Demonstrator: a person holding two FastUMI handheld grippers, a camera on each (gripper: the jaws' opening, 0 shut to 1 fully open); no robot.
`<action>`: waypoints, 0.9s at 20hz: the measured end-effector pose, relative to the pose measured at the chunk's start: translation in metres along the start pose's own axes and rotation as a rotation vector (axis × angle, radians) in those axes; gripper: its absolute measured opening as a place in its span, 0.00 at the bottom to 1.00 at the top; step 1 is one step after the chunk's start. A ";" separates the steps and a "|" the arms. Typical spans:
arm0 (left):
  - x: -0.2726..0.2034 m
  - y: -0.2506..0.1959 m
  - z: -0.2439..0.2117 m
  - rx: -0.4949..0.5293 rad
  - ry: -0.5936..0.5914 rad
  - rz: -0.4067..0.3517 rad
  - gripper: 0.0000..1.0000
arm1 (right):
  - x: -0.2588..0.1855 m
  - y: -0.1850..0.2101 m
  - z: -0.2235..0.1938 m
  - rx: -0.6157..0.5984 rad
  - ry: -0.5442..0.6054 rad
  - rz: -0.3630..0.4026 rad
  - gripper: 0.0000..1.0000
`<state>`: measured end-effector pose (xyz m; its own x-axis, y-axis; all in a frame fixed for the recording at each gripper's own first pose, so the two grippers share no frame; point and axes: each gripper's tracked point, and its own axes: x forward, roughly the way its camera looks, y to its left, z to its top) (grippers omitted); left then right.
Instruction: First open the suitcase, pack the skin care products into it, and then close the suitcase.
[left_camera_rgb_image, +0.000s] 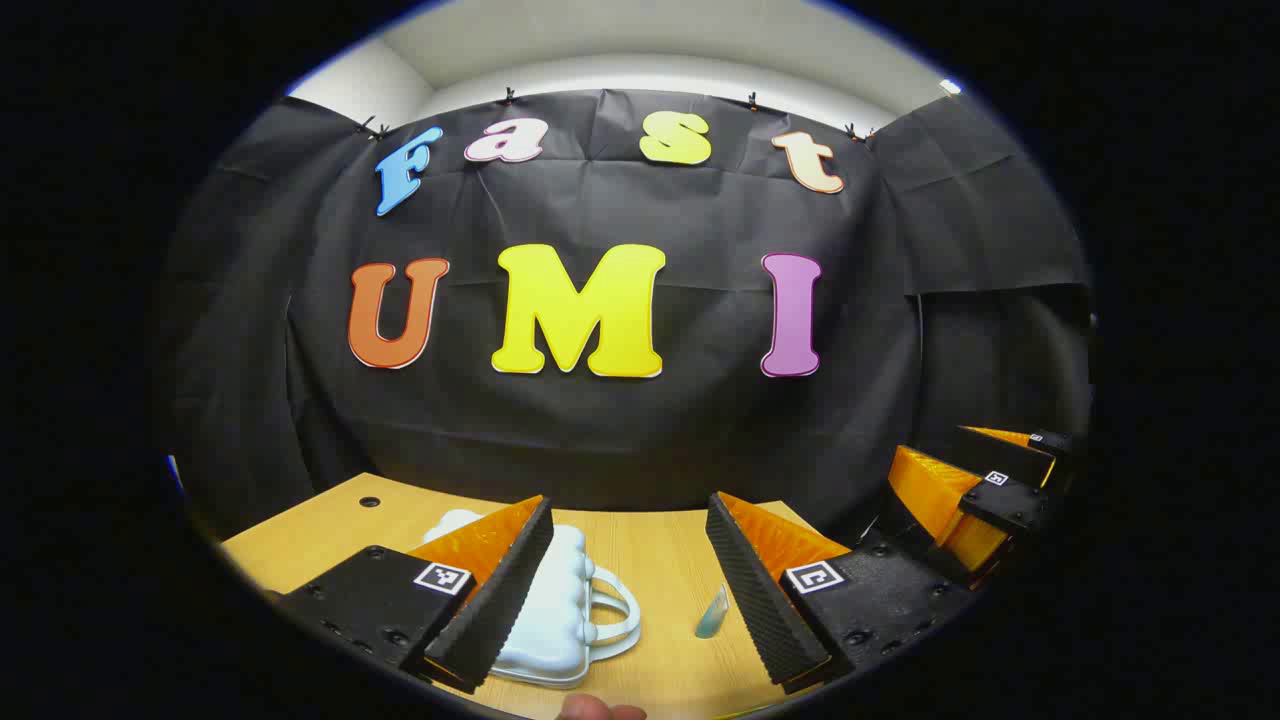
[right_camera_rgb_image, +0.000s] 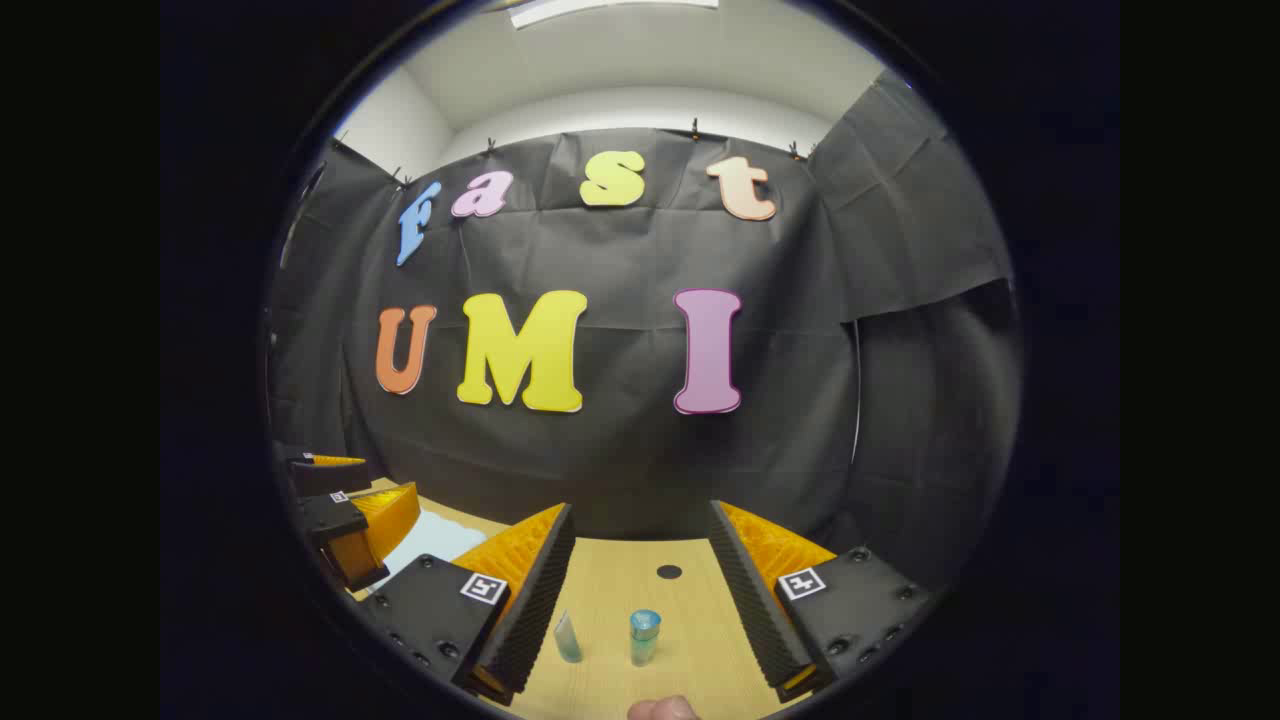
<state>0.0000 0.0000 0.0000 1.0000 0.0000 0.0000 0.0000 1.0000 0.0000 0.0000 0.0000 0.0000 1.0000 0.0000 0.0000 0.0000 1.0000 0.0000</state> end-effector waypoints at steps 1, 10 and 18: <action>0.000 -0.002 0.000 0.001 -0.003 0.002 0.98 | 0.001 -0.002 0.001 0.004 -0.002 -0.002 0.80; 0.002 0.001 -0.002 0.008 0.008 0.034 0.98 | 0.000 -0.004 0.000 0.000 -0.003 0.014 0.78; 0.007 -0.008 -0.028 0.096 0.063 -0.009 0.98 | 0.000 -0.012 -0.010 -0.021 0.015 0.006 0.80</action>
<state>0.0074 -0.0076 -0.0276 0.9979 -0.0058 -0.0638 0.0119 0.9954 0.0956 0.0003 -0.0116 -0.0102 0.9999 0.0063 -0.0155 -0.0066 0.9998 -0.0211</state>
